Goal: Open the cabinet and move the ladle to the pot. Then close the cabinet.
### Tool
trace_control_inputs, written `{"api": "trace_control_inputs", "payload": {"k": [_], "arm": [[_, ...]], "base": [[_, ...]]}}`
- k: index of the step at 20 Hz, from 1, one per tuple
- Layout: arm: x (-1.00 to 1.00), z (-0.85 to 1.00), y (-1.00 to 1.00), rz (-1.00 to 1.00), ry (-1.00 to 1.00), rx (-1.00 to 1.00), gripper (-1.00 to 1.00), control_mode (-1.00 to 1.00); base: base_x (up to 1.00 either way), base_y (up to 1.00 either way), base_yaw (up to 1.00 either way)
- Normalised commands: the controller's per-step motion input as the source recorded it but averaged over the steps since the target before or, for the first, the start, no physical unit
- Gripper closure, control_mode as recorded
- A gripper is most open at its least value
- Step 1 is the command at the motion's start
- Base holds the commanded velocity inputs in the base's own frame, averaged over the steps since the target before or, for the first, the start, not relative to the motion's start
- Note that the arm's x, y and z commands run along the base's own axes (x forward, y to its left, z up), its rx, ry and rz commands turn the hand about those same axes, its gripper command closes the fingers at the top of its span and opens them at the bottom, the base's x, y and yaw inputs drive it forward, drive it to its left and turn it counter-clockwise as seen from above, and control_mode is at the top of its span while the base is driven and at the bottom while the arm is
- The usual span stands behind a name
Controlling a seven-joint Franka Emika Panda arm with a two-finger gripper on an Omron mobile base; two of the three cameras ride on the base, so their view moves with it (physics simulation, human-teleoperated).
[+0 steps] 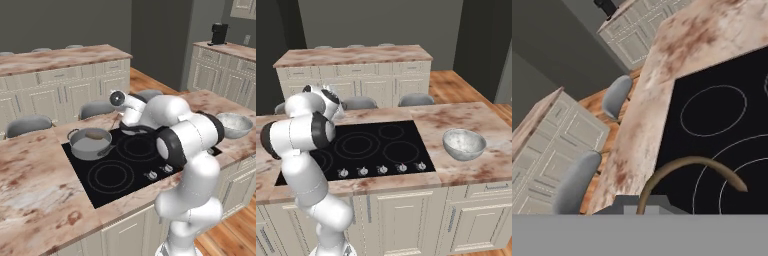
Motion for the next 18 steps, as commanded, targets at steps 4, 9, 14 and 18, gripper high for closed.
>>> {"api": "trace_control_inputs", "payload": {"k": [4, 9, 14, 18], "arm": [[0.1, -0.41, 0.2, 0.0, 0.0, -0.02, 1.0, -1.0], [0.01, -0.4, 0.22, 0.0, 0.0, -0.02, 1.0, -1.0], [0.0, -0.33, 0.18, -0.01, -0.07, -0.02, 1.0, -1.0], [0.0, -0.2, 0.15, -0.07, -0.2, 0.0, 1.0, -1.0]], "base": [[0.0, 0.0, 0.0], [0.0, 0.0, 0.0], [0.0, 0.0, 0.0], [0.0, 0.0, 0.0]]}}
